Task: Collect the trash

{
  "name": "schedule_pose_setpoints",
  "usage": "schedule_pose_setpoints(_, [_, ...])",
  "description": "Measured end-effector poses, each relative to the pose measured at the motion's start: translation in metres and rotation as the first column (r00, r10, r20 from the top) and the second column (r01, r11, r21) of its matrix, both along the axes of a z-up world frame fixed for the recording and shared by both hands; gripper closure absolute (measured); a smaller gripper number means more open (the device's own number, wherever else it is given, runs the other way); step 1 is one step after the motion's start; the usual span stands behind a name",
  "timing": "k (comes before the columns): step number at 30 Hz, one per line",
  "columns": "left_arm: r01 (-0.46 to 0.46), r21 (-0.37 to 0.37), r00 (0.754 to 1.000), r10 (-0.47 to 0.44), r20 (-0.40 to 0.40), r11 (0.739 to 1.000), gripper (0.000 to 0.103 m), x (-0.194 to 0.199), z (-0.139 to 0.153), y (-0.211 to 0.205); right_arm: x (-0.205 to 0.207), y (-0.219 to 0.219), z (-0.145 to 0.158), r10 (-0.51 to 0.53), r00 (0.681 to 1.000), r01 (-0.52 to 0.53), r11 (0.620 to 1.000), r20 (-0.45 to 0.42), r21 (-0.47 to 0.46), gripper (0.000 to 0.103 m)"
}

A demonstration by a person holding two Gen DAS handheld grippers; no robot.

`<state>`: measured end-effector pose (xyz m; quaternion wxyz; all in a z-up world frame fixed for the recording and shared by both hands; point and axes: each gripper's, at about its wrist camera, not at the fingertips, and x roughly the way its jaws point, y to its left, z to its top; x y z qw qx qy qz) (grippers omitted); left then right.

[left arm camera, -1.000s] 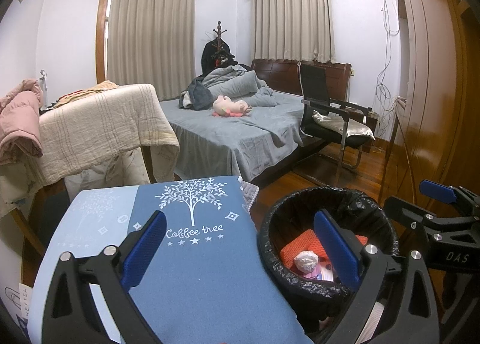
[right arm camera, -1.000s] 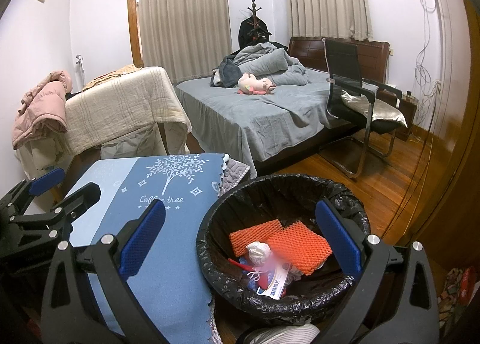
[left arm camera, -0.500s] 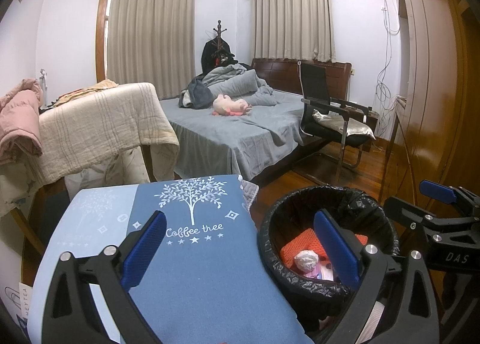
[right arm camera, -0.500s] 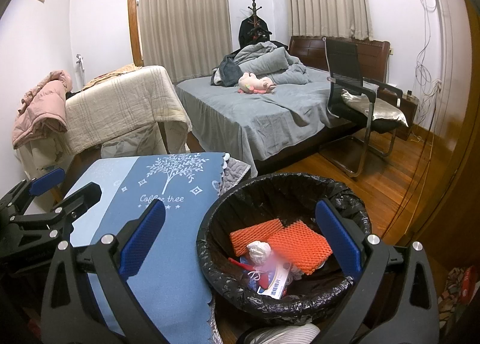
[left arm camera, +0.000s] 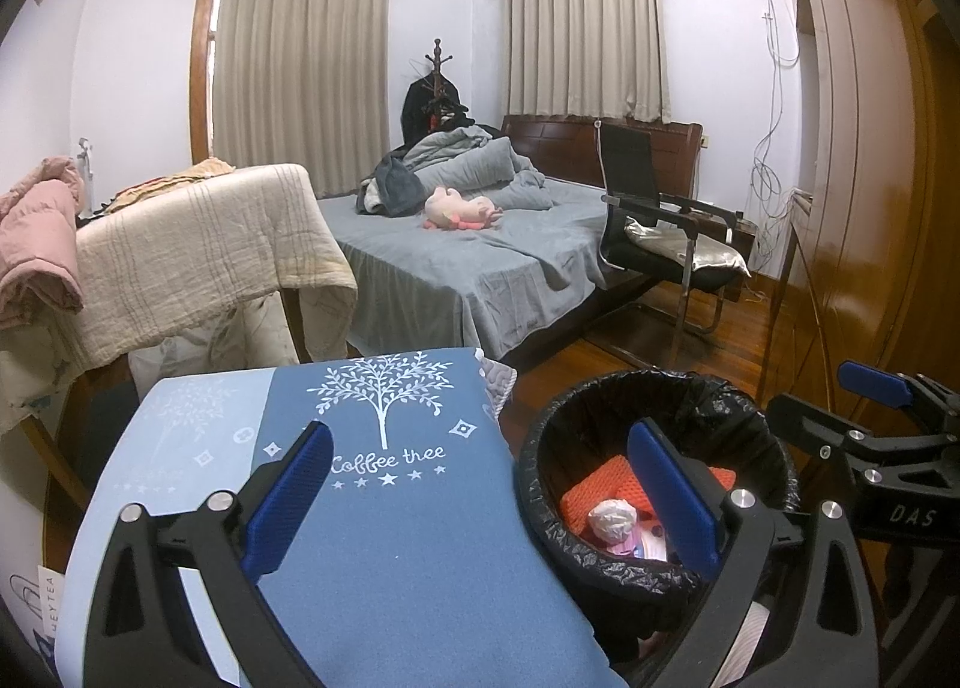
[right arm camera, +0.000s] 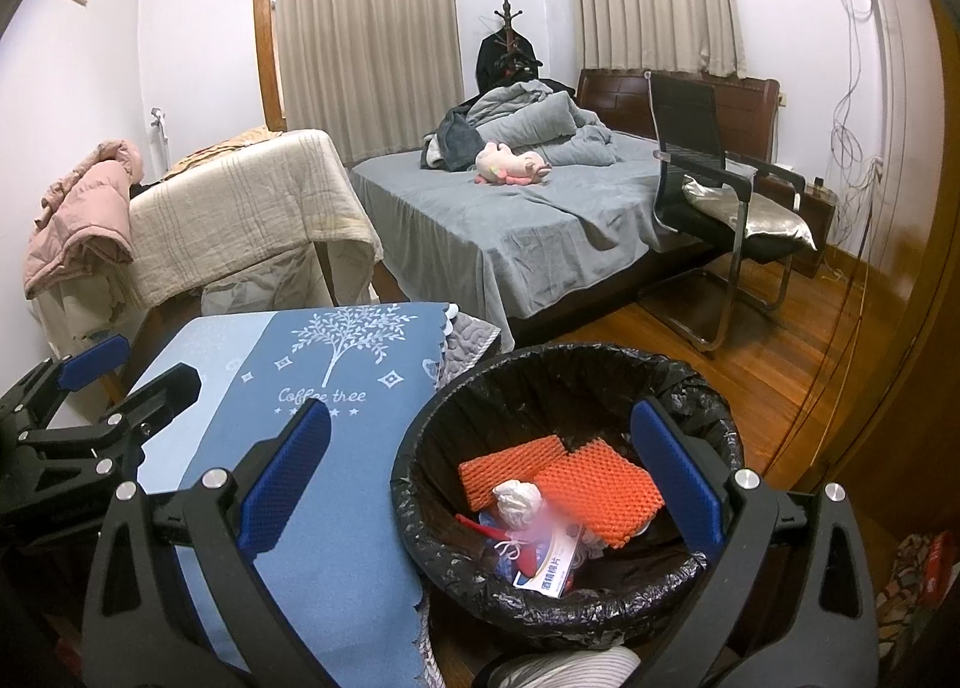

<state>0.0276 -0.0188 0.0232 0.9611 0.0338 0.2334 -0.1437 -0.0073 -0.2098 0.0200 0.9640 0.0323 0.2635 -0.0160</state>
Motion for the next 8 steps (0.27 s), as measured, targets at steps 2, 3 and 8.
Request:
schedule_pose_setpoints(2, [0.0,0.001,1.0,0.0,0.0,1.0,0.006,-0.0004,0.0003,0.0011,0.0001,-0.0013,-0.0003,0.001,1.0,-0.001,1.0,0.0,-0.001,0.005])
schedule_pose_setpoints(3, [0.0,0.0,1.0,0.0,-0.002,1.0,0.006,-0.0002,0.0003,0.0012,0.0004,-0.0006,-0.0002,0.0,1.0,0.0,1.0,-0.001,-0.001,0.005])
schedule_pose_setpoints(8, [-0.001,0.0,1.0,0.001,-0.002,1.0,0.006,-0.0002,0.0014,0.0009,0.0002,-0.0016,0.0,0.001,1.0,-0.001,1.0,-0.002,-0.001,0.005])
